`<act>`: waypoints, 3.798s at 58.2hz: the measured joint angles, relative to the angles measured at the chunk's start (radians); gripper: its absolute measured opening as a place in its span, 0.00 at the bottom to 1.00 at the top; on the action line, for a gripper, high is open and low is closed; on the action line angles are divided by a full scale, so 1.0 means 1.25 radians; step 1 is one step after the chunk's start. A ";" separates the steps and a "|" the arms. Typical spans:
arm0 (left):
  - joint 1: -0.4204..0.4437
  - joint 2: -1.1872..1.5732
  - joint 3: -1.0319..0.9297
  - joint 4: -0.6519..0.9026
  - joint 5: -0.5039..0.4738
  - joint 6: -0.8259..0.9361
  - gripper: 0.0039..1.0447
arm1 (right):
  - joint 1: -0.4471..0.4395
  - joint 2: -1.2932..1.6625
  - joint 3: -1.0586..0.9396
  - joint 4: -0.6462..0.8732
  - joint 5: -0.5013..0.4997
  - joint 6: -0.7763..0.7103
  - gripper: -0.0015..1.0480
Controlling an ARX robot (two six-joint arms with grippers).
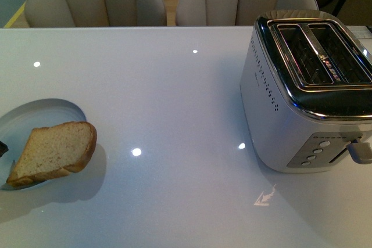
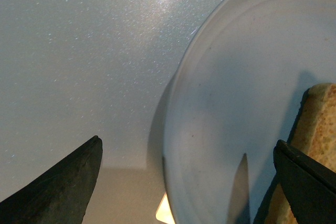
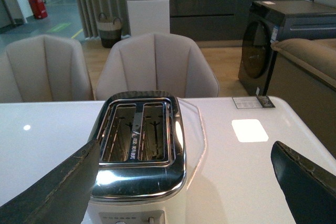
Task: Left arm holds plate, right arm toasts bread
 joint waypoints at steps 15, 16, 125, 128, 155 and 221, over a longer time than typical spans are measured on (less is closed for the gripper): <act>-0.020 0.052 0.045 0.006 0.002 -0.032 0.92 | 0.000 0.000 0.000 0.000 0.000 0.000 0.91; -0.020 0.053 0.047 0.007 0.001 -0.034 0.91 | 0.000 0.000 0.000 0.000 0.000 0.000 0.91; -0.226 -0.486 0.044 -0.286 0.081 -0.446 0.03 | 0.000 0.000 0.000 0.000 0.000 0.000 0.91; -0.259 -0.504 0.069 -0.317 0.069 -0.462 0.03 | 0.000 0.000 0.000 0.000 0.000 0.000 0.91; -0.497 -0.544 0.215 -0.464 0.001 -0.528 0.03 | 0.000 0.000 0.000 0.000 0.000 0.000 0.91; -0.601 -0.548 0.251 -0.488 -0.018 -0.590 0.03 | -0.023 0.434 0.222 -0.138 -0.287 0.193 0.91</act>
